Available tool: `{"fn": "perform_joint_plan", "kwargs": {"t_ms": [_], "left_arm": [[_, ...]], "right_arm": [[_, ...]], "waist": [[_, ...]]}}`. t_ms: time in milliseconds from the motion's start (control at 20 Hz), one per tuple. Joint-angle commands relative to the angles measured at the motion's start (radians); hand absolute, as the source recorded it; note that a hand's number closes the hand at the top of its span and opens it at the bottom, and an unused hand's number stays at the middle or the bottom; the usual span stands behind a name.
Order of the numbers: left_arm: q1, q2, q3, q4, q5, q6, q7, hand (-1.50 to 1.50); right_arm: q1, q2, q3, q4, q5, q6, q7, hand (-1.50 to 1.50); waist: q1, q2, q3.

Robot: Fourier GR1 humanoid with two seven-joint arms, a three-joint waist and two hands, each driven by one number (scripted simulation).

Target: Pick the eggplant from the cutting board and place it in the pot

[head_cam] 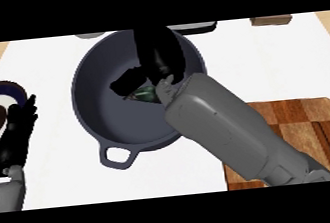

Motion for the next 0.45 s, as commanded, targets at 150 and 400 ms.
{"fn": "perform_joint_plan", "kwargs": {"t_ms": [150, 400], "left_arm": [[0.027, 0.007, 0.015, 0.007, 0.004, -0.015, -0.026, 0.0], [0.052, -0.008, 0.016, -0.048, -0.009, 0.007, 0.017, 0.0]], "right_arm": [[0.05, 0.001, -0.103, 0.018, -0.038, -0.29, -0.156, -1.5], [0.194, -0.065, -0.169, -0.13, -0.049, -0.286, -0.212, -1.5]], "waist": [[-0.014, -0.001, 0.0], [-0.038, -0.009, 0.001]]}}
